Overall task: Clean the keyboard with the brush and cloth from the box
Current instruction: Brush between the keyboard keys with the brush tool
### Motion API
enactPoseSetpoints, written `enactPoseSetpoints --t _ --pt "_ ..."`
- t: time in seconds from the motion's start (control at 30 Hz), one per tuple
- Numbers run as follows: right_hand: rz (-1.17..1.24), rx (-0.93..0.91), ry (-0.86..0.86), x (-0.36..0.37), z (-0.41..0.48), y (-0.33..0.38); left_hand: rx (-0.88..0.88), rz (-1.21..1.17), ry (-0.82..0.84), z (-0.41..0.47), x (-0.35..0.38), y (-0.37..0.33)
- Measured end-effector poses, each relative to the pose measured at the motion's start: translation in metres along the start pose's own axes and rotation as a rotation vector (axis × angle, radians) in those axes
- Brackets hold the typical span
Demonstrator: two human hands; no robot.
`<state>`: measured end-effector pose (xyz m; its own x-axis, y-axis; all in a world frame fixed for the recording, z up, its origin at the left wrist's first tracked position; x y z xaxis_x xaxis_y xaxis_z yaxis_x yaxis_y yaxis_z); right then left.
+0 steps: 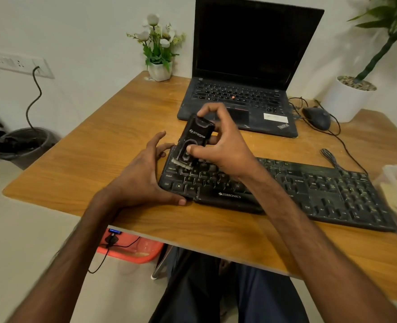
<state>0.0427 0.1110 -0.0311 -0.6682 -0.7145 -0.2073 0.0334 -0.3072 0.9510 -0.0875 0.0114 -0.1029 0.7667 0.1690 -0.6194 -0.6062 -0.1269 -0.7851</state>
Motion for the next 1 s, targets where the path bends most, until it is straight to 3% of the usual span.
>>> enactPoseSetpoints --t 0.23,0.37,0.6,0.8,1.0 --pt "0.567 0.257 -0.229 -0.038 -0.04 -0.03 0.007 -0.013 0.005 0.002 0.0 0.004" --pt "0.728 0.321 -0.325 -0.056 -0.082 -0.034 0.011 -0.031 0.008 0.001 0.001 0.004" --pt "0.67 0.28 -0.536 -0.109 -0.184 -0.029 0.045 0.023 -0.047 -0.004 0.003 0.003" --pt "0.38 0.314 -0.782 -0.149 -0.252 -0.041 0.096 0.142 -0.129 -0.011 0.002 -0.006" --pt "0.24 0.287 -0.743 -0.156 -0.262 -0.042 0.148 0.295 -0.222 -0.024 0.008 -0.019"
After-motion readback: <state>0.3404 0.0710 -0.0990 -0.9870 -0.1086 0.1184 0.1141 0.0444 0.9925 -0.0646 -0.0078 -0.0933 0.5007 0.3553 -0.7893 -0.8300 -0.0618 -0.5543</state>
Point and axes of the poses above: each hand's wrist, its own z-axis towards the middle knuckle, its own x-axis out of the palm, y = z × x, the point moved 8 cm from there along z, towards the middle knuckle
